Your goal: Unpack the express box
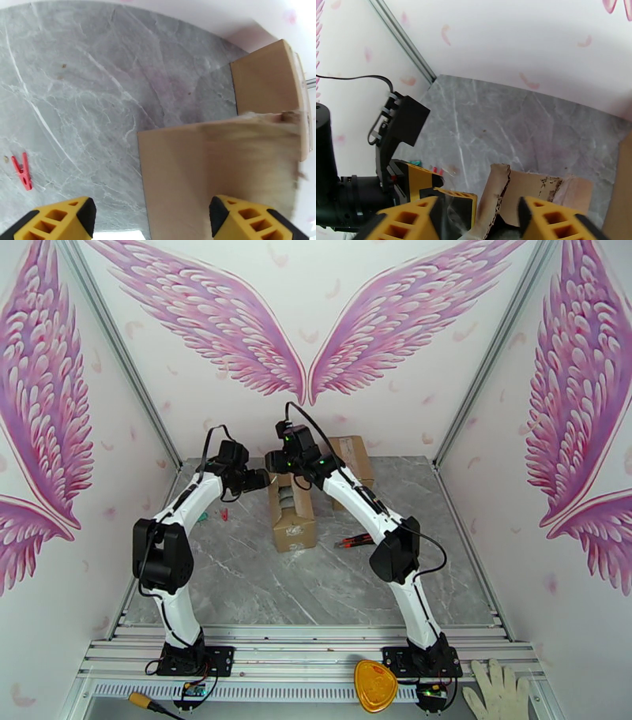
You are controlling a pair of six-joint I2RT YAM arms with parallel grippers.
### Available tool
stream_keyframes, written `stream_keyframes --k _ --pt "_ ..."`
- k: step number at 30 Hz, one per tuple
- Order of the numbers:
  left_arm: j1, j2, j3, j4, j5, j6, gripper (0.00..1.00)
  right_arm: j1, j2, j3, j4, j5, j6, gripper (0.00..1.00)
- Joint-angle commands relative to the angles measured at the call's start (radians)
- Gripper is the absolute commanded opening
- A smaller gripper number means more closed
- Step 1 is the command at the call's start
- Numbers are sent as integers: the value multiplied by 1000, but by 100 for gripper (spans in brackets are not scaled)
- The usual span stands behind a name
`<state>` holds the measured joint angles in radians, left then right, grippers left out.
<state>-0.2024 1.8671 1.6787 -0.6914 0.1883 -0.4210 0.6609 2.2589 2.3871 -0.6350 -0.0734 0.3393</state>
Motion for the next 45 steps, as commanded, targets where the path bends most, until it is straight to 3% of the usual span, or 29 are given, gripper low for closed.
stream_keyframes --k 1,3,7,20,31,37,45 --pt "-6 -96 -14 6 -29 15 82 -4 -41 -13 14 -67 -34 81" --pt "-8 -118 -25 15 -31 22 82 -5 -58 -21 11 -60 -47 89" --pt "-6 -152 -34 11 -72 25 82 -15 -112 -68 23 -57 -59 95" --pt "-77 -147 56 -54 -118 -19 85 -66 -307 -318 92 -26 -69 97" --pt "-199 12 283 -272 -279 -87 86 -95 -396 -530 113 24 -35 98" --pt "-218 125 419 -408 -358 -110 83 -104 -458 -644 153 56 -25 98" --pt "-234 182 493 -456 -381 -103 79 -113 -501 -734 178 64 -25 98"
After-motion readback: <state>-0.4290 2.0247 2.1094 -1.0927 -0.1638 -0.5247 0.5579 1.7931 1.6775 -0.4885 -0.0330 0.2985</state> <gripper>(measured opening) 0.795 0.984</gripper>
